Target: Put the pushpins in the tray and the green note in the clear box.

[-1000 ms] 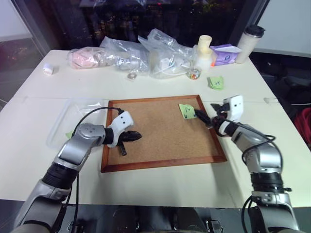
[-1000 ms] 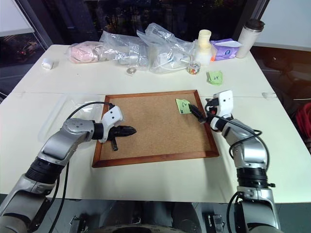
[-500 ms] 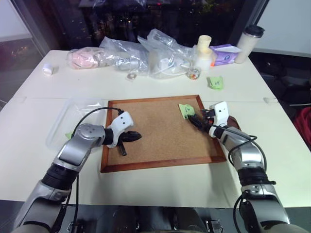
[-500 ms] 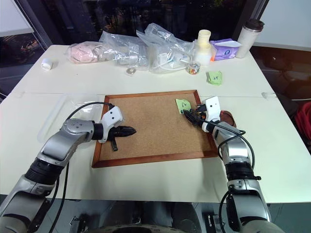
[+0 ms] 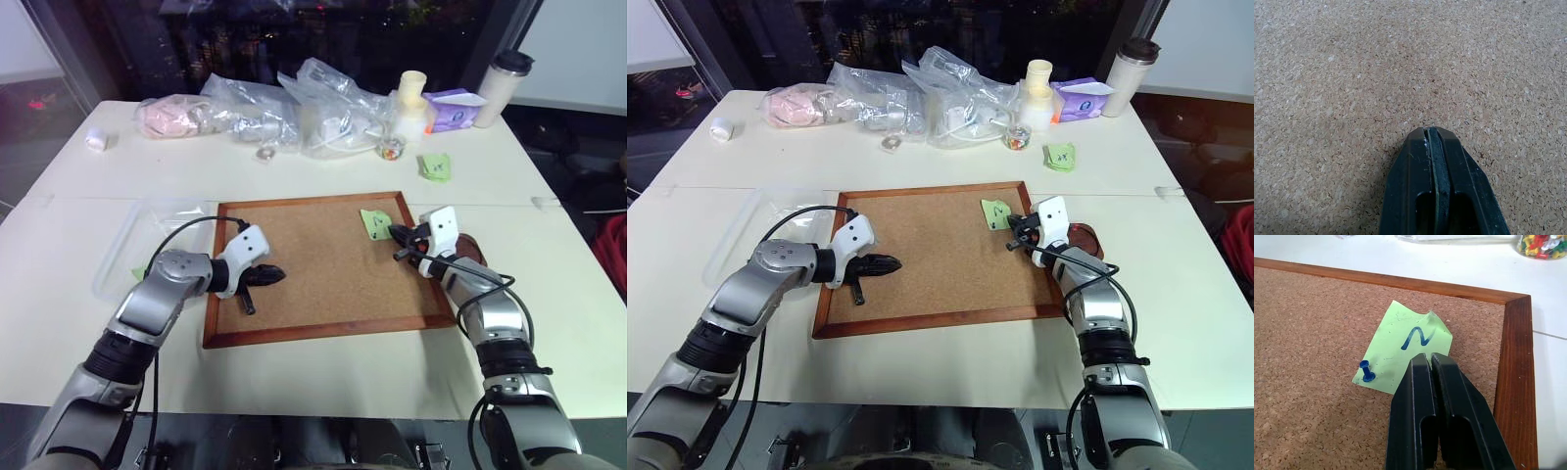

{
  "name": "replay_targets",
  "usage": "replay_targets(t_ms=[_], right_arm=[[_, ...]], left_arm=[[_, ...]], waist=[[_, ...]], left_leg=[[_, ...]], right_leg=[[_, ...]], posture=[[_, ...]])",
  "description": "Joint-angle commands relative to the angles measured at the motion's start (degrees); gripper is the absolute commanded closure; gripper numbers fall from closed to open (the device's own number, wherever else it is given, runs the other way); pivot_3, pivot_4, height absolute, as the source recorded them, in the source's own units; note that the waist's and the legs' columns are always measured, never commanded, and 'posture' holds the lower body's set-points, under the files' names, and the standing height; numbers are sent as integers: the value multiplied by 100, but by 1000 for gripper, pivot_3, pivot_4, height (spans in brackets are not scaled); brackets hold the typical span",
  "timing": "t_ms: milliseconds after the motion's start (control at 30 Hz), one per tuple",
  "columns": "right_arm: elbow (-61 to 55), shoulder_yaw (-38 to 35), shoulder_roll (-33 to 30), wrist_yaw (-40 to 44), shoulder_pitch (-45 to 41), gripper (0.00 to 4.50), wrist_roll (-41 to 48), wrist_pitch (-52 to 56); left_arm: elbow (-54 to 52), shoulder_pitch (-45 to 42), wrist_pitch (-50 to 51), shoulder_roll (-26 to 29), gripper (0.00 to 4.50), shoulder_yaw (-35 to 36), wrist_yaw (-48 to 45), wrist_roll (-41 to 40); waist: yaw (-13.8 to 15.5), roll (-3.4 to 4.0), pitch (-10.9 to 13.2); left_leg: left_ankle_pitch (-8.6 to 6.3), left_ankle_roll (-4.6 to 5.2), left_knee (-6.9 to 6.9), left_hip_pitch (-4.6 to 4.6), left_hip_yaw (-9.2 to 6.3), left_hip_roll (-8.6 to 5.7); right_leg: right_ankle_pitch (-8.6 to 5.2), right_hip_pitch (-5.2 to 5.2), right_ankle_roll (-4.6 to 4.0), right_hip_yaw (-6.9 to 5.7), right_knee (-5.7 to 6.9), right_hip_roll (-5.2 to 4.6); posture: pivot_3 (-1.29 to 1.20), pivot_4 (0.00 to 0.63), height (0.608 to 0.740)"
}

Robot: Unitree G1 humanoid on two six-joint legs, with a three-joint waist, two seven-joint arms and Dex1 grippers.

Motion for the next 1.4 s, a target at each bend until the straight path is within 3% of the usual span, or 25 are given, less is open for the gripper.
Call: replay_targets(t_ms=[33, 367, 700, 1400], right_arm=[[-710, -371, -56, -184, -108, 4481, 179, -195], [-1274, -694, -127, -416, 24, 4481, 375, 170], [-2282, -1719, -592, -936, 1114, 4481, 741, 986], [-2220, -1492, -37, -1402, 1791, 4481, 698, 1205]], left_arm=[[234, 278, 219, 72, 4500, -430, -130, 178], [316, 243, 123, 27, 4500, -477, -187, 216], [347, 284, 49, 18, 4500, -491, -210, 228], [604, 125, -149, -75, 4500, -529, -394, 380]], waist=[[1, 7, 5], [-2, 5, 2], [-5, 11, -7], [8, 32, -27]], left_leg=[[0, 0, 0, -1, 0, 0], [0, 0, -1, 0, 0, 1], [-1, 1, -4, 2, -2, 1], [-5, 8, -4, 2, -7, -8]], right_leg=[[0, -2, 0, 0, 0, 0], [0, -1, 0, 0, 0, 1], [0, 3, -1, 0, -5, 0], [-1, 7, 0, 3, -8, -3]], posture=[[0, 150, 737], [0, 150, 737], [0, 150, 737], [0, 150, 737]])
